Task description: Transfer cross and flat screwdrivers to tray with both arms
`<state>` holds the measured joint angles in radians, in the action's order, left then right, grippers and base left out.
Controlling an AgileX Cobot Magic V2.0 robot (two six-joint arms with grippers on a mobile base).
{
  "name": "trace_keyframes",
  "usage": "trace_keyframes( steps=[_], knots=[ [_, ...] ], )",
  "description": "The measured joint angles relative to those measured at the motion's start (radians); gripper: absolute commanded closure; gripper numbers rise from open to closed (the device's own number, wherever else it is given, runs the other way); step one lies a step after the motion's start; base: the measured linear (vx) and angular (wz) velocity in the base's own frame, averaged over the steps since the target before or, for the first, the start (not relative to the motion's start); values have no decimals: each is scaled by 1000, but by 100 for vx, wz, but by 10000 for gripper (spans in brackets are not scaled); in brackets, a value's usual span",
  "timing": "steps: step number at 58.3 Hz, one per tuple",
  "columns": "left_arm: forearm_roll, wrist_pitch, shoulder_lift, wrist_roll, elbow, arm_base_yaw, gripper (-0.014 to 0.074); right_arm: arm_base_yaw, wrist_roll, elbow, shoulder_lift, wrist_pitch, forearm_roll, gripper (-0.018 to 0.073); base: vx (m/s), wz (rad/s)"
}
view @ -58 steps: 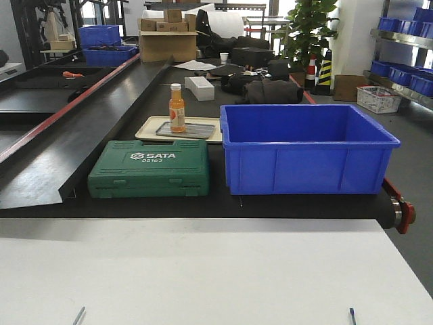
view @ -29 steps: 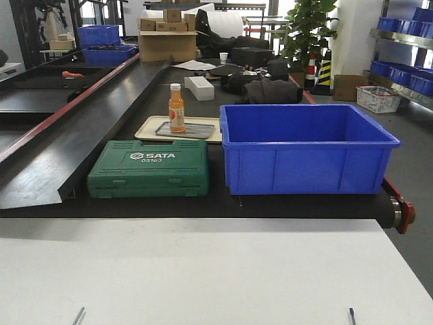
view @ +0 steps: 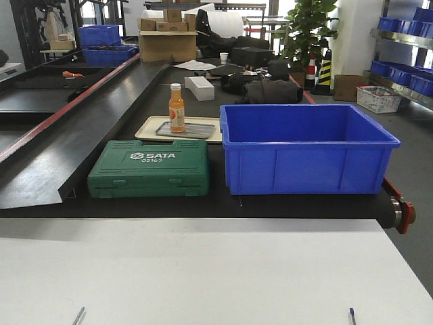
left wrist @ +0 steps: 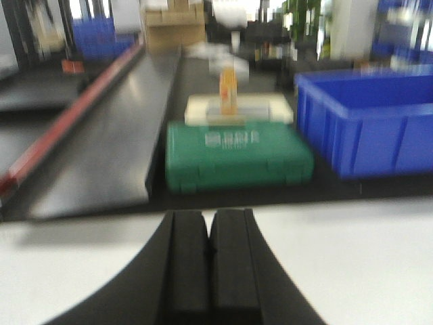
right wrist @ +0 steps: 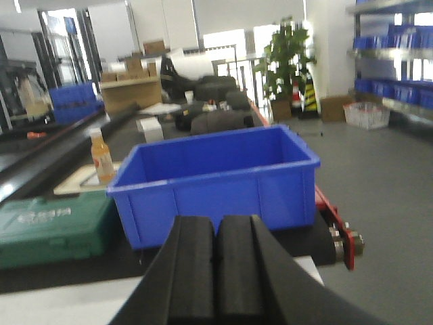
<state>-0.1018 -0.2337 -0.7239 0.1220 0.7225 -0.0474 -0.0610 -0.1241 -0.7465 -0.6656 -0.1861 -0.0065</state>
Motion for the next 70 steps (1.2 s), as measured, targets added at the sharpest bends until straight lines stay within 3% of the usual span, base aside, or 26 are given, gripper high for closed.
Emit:
trace_keyframes(
  steps=[9, 16, 21, 29, 40, 54, 70],
  knots=[
    [0, -61, -107, 0, 0, 0, 437, 0, 76, 0, -66, -126, 7, 396, 0, 0],
    [0, -66, -160, 0, 0, 0, 286, 0, 137, 0, -91, -187, 23, 175, 0, 0],
    [-4, -79, -193, -1, 0, 0, 181, 0, 148, 0, -103, -187, 43, 13, 0, 0],
    [-55, -110, -252, -4, 0, 0, 91, 0, 146, 0, -124, -139, 134, -121, 0, 0],
    [-133, -194, -371, 31, 33, 0, 76, 0, 182, -12, -187, -134, 254, -113, 0, 0],
    [-139, -480, -558, 64, 236, 0, 76, 0, 256, -211, -432, -466, 272, -22, 0, 0],
    [-55, -523, -705, 65, 246, 0, 77, 0, 244, -373, -741, -691, 266, 50, 0, 0]
  ],
)
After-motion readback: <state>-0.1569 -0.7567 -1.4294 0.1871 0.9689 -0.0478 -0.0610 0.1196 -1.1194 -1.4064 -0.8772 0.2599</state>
